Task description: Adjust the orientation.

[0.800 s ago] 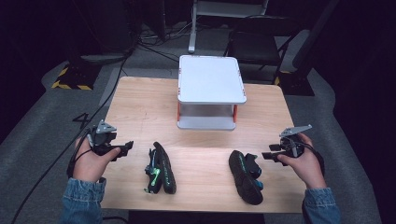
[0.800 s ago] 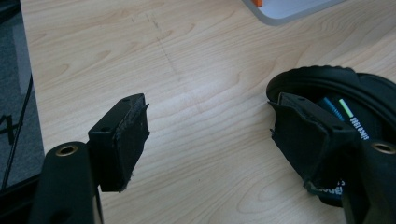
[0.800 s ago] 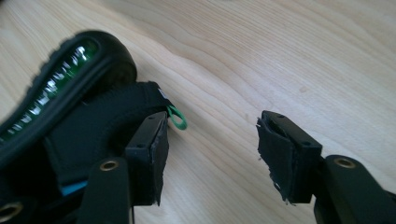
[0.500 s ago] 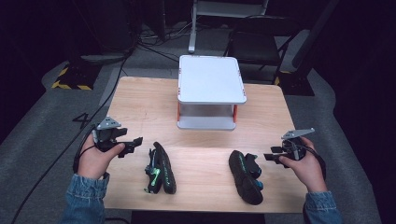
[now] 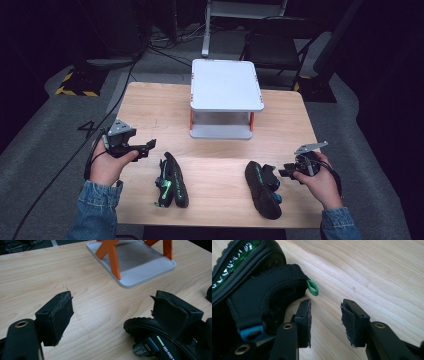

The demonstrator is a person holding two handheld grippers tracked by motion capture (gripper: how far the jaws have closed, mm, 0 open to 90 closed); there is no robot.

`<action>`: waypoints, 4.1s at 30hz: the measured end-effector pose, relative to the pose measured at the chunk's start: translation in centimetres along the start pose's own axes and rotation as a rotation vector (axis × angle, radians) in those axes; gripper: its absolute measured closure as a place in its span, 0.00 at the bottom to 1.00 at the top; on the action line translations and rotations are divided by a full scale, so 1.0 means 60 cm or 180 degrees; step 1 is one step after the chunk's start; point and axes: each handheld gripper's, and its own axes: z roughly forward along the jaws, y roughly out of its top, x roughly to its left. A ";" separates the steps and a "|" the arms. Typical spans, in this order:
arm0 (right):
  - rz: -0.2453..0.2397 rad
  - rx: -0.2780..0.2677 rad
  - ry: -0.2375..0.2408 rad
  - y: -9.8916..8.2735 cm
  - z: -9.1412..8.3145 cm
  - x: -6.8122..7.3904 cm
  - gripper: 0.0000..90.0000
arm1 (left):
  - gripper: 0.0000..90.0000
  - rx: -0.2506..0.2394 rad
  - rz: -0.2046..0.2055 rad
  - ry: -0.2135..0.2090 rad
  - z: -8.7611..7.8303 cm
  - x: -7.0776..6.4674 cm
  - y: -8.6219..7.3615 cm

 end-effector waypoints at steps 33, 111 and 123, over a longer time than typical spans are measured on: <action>-0.0212 -0.0417 -0.0042 0.046 -0.003 0.030 0.97 | 0.24 0.0185 -0.0025 -0.0047 -0.009 0.004 -0.025; -0.1014 0.0304 0.1173 0.098 0.030 0.164 1.00 | 0.25 0.0259 -0.0110 0.0000 -0.022 0.011 -0.048; -0.1188 -0.0014 0.0925 0.130 0.037 0.181 1.00 | 0.25 0.0289 -0.0168 0.0097 -0.044 0.018 -0.071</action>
